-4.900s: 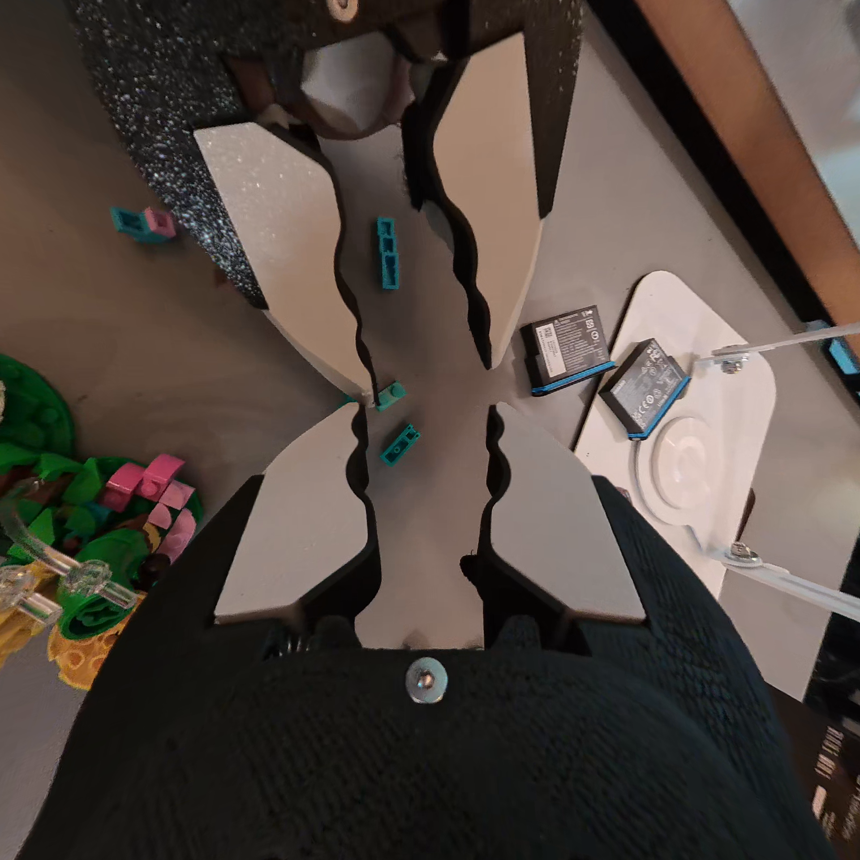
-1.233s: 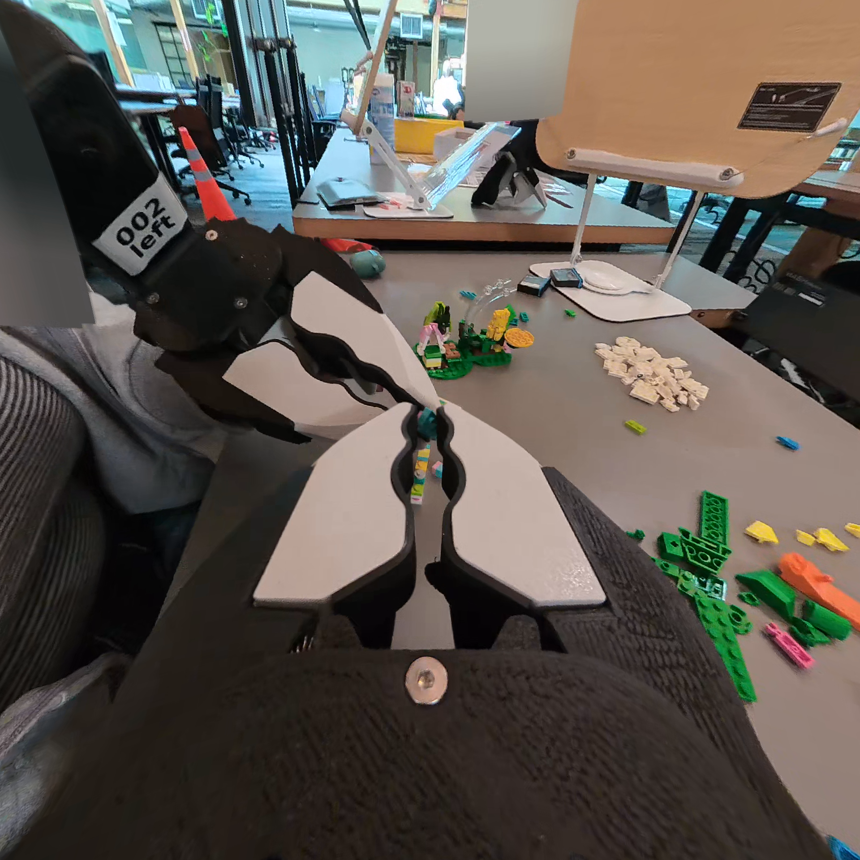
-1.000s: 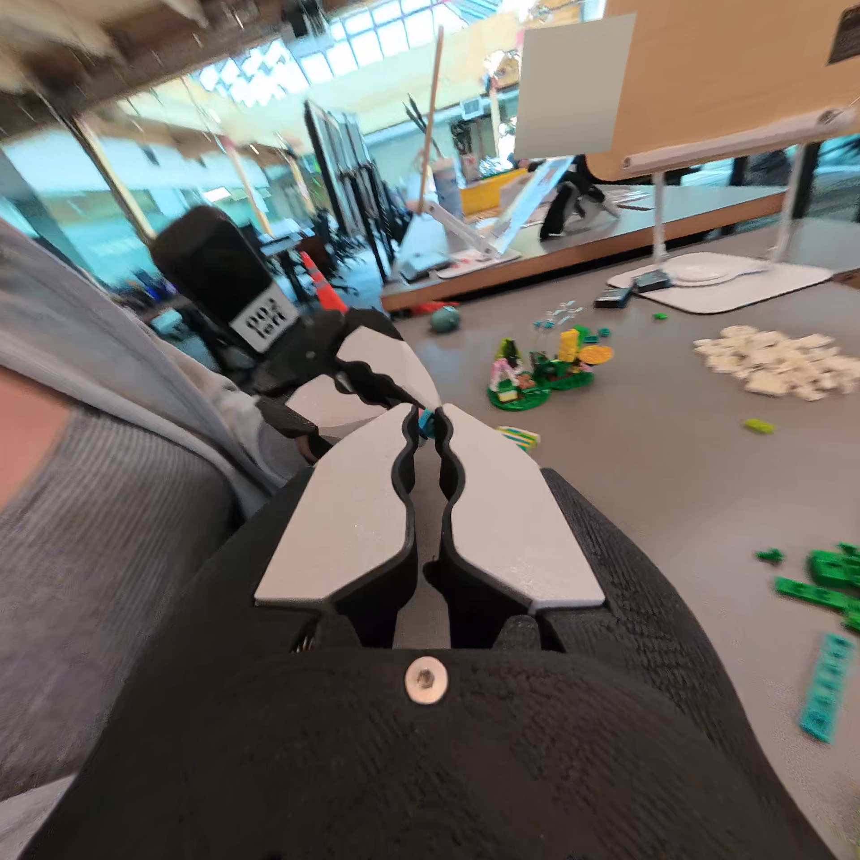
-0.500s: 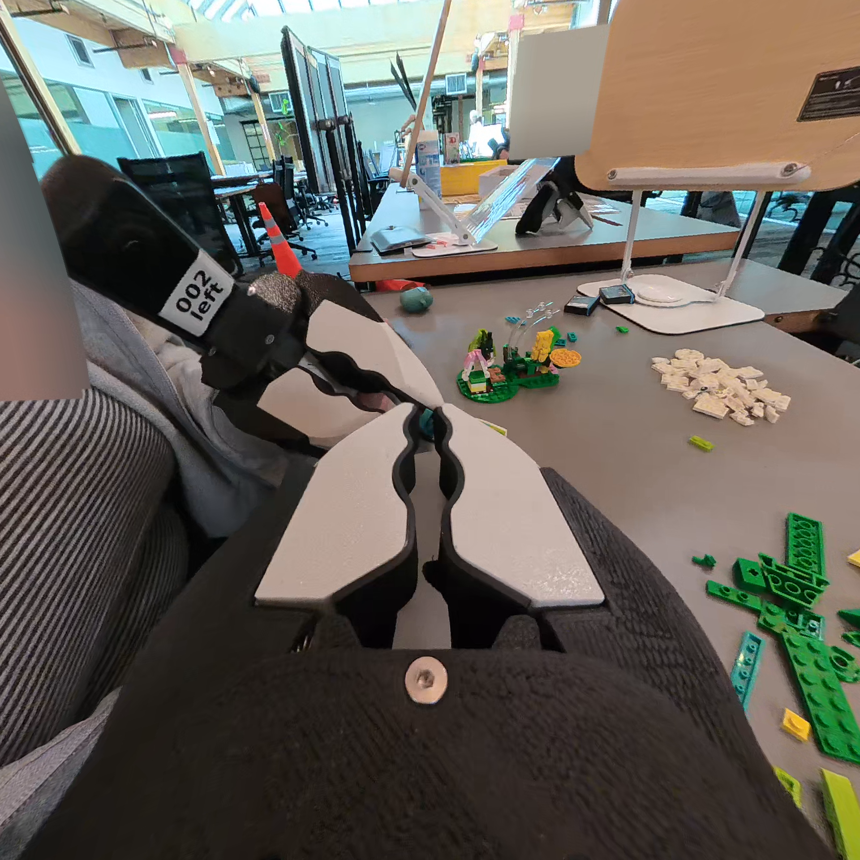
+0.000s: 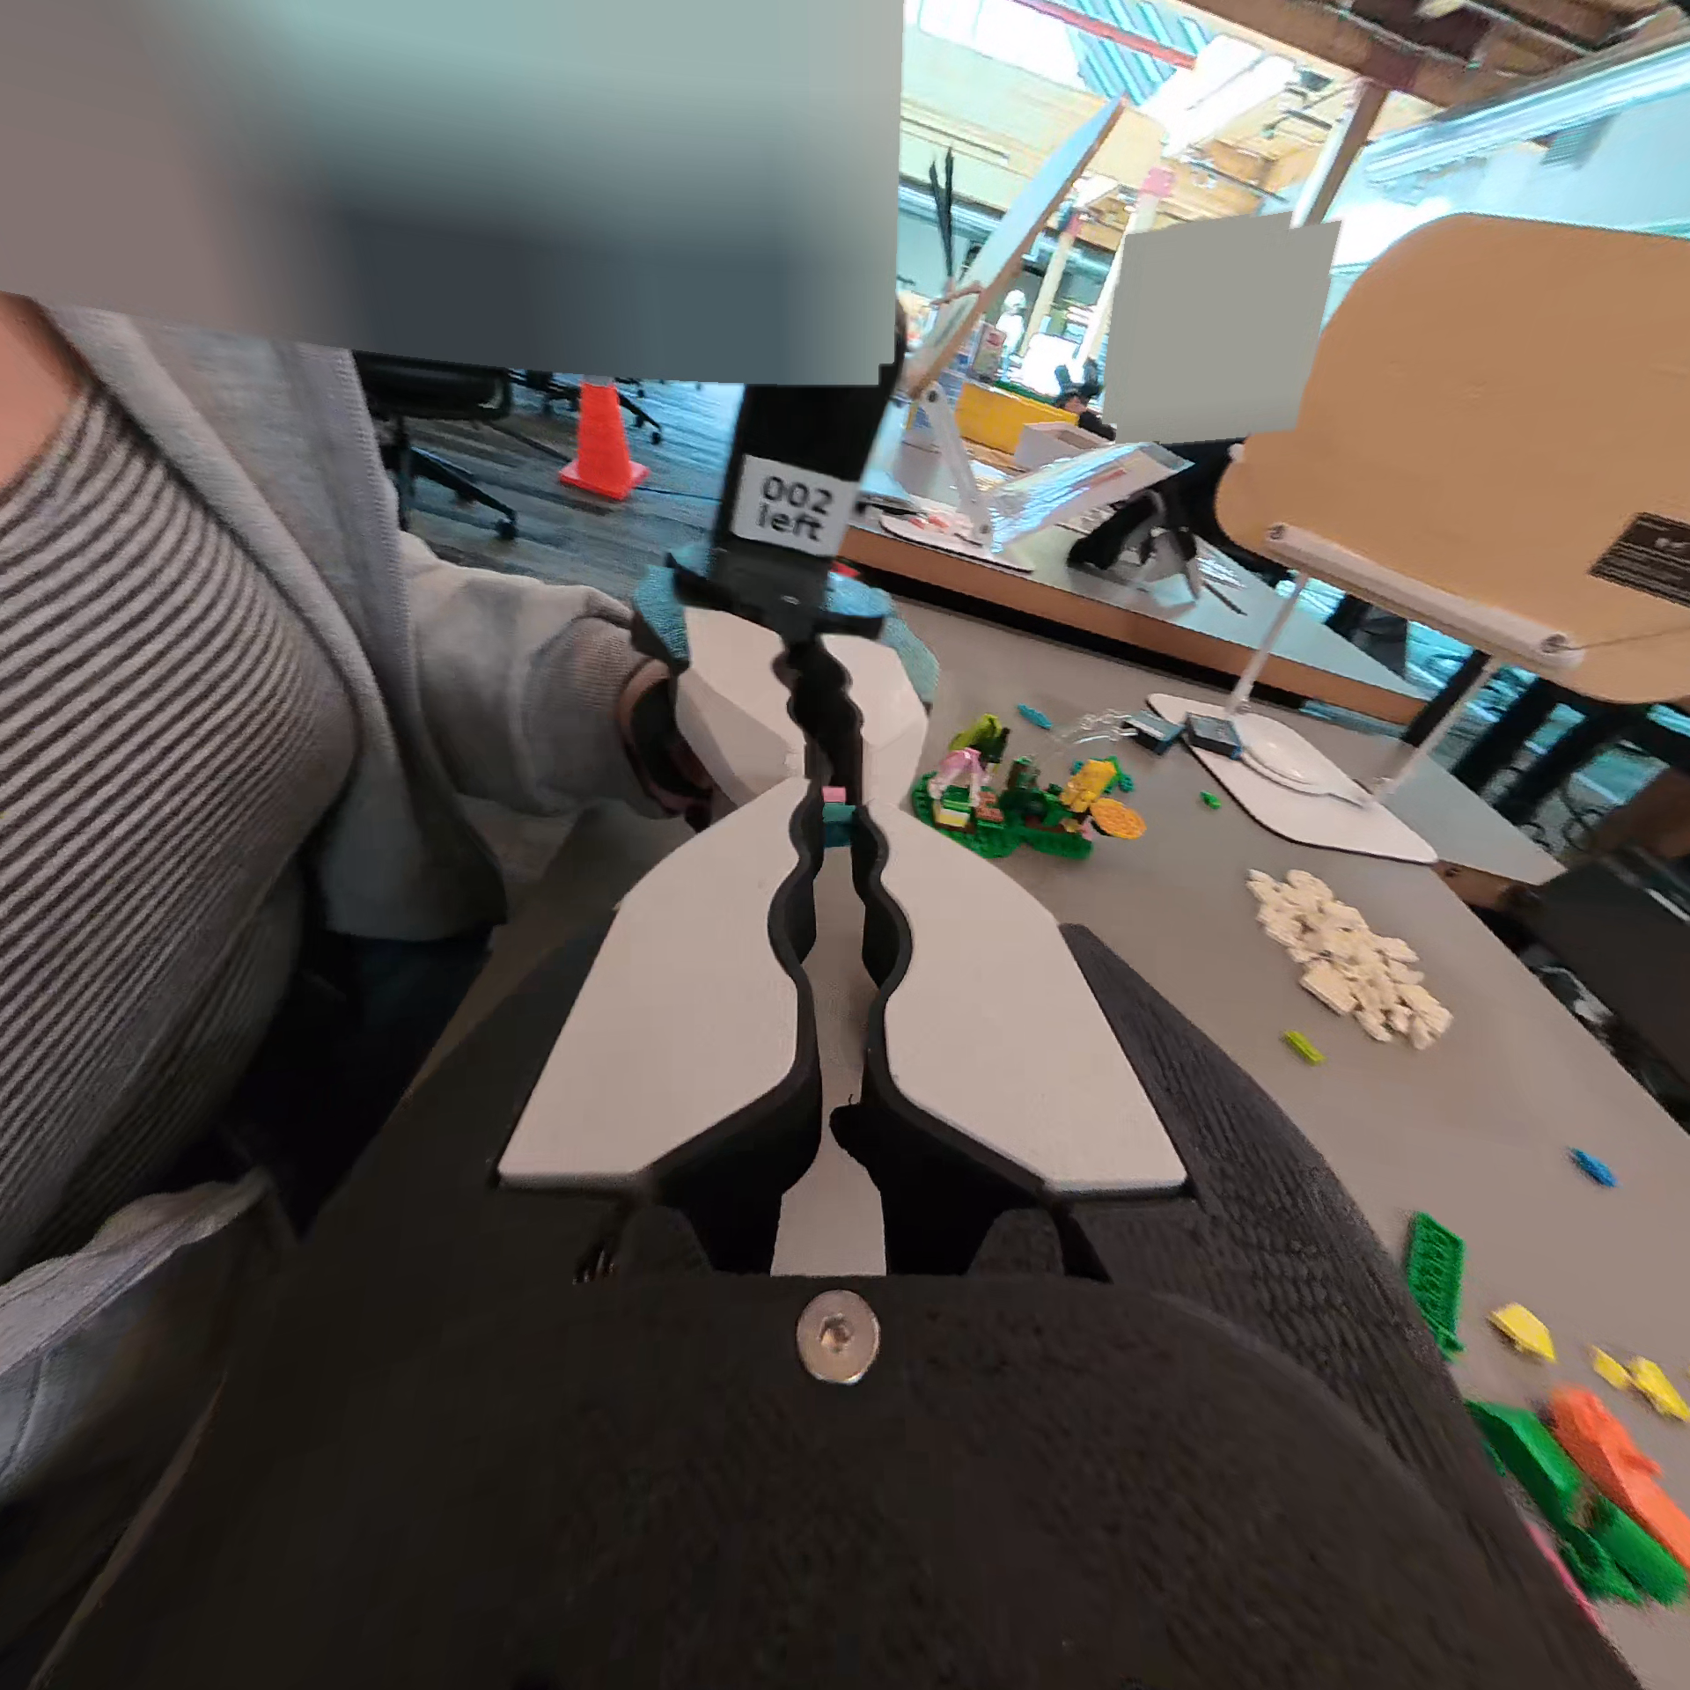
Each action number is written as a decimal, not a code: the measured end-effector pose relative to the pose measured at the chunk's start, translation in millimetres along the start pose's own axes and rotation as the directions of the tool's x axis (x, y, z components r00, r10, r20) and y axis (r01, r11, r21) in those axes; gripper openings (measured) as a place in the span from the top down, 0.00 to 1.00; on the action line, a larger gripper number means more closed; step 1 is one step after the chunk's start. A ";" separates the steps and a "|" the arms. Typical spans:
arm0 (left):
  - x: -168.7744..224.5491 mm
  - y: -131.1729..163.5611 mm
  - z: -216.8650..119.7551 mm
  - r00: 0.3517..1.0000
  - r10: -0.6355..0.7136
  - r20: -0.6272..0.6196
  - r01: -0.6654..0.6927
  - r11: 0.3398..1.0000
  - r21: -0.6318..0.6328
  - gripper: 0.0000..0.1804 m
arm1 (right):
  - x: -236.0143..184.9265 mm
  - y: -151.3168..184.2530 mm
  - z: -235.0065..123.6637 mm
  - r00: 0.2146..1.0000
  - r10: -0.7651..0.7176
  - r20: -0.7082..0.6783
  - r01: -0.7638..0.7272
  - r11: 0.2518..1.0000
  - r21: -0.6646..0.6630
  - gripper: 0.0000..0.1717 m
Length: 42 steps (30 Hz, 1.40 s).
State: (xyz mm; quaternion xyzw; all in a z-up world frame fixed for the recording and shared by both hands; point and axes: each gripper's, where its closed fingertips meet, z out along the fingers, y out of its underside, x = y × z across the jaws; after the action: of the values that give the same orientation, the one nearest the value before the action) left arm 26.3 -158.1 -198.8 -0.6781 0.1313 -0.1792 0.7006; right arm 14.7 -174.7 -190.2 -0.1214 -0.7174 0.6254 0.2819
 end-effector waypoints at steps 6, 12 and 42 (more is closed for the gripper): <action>12.2 0.1 -2.4 0.923 -0.317 -0.217 0.334 0.942 0.044 0.96 | -11.3 2.3 -1.8 0.995 -0.012 0.097 0.011 1.000 0.007 0.98; 11.3 15.3 0.0 0.883 -0.433 -0.180 0.422 0.901 -0.101 0.95 | -10.8 13.5 -4.1 0.978 -0.202 0.049 0.204 0.978 -0.043 0.93; -11.3 -19.3 4.4 0.896 -0.432 -0.102 0.441 0.842 0.309 0.96 | 11.5 0.7 -3.3 0.663 -0.695 -0.277 0.646 0.719 -0.257 0.95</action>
State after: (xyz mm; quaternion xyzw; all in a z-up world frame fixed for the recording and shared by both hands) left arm 16.5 -149.6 -180.1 -0.5627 -0.0476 -0.3626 0.7413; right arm 7.1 -165.7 -187.8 0.0223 -0.6891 0.3938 0.6079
